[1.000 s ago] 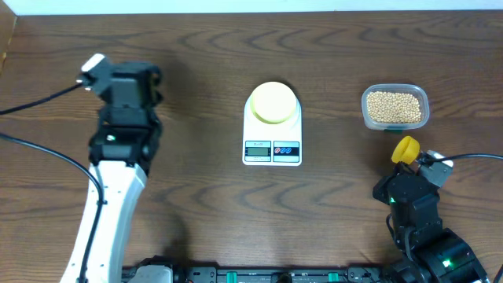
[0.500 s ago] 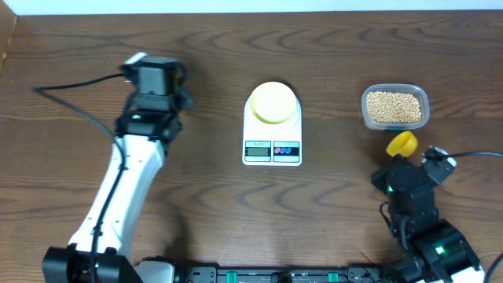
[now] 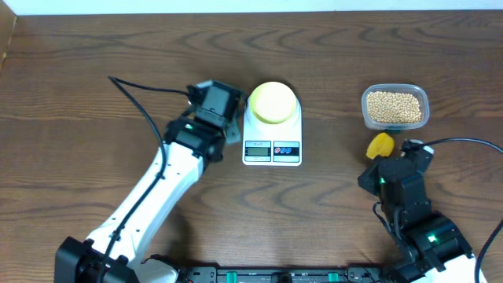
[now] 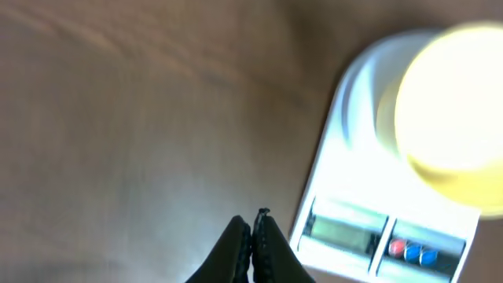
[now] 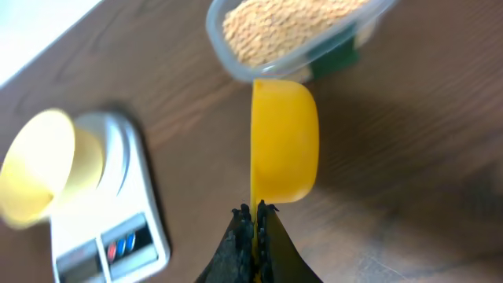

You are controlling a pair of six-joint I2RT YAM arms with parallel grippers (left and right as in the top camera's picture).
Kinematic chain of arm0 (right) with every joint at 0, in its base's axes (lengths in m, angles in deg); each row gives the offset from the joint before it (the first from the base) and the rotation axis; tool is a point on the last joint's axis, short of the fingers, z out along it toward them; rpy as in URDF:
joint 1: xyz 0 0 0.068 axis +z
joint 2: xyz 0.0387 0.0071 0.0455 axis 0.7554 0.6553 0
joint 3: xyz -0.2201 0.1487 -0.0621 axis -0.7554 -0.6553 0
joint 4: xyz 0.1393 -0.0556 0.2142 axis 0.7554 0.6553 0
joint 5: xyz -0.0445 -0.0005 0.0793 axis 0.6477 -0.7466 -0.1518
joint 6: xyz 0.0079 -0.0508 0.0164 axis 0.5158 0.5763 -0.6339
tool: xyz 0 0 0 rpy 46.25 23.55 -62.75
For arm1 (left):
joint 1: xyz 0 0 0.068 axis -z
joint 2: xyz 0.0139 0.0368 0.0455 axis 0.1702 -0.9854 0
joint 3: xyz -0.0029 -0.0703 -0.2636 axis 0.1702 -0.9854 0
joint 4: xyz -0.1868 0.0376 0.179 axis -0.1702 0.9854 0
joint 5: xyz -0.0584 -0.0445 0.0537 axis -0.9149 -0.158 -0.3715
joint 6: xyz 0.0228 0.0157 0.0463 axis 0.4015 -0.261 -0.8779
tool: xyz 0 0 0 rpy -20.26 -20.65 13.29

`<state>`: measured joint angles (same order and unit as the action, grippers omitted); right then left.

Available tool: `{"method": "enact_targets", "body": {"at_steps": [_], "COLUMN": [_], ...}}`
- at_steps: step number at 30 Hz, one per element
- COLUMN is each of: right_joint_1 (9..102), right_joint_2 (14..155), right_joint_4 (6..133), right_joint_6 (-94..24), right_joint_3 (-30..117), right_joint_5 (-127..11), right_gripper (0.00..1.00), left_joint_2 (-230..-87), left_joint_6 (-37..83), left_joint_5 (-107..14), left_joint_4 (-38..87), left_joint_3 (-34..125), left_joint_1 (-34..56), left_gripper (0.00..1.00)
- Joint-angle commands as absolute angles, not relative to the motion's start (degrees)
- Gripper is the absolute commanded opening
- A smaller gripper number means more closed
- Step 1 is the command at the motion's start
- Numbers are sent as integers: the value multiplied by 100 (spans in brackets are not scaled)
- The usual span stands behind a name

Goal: Scoop item into bowl and weigh 50g on scale

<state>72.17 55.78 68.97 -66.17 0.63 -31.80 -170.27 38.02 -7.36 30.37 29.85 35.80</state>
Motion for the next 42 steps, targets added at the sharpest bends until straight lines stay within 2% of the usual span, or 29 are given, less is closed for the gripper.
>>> {"method": "enact_targets", "body": {"at_steps": [1,5,12,25,42], "right_joint_1": [7197,7197,7197,7197,7197], "right_joint_2": [5430,5355,5364,5364,5364], "right_joint_4": [6969,6956,6927,7056,7211], "right_joint_6": [-5511,-5236,-4517,-4303,-4305], "right_joint_3": [139,139,139,139,139], "right_joint_5": [-3993,-4144,-3722,-3709,-3672], "right_gripper": [1,1,1,1,1], "left_joint_2": [-17000,-17007,-17370,-18771,-19140], "left_joint_6": [4521,4691,4731,5183,5181], "left_joint_5": [-751,-1116,-1088,-1095,-1451], "left_joint_4": [3418,3404,2705,1995,1525], "left_joint_3": [2981,2972,2972,2972,2972], "left_joint_1": [3945,4384,5075,5108,5114], "left_gripper": [7,7,7,7,7]}}
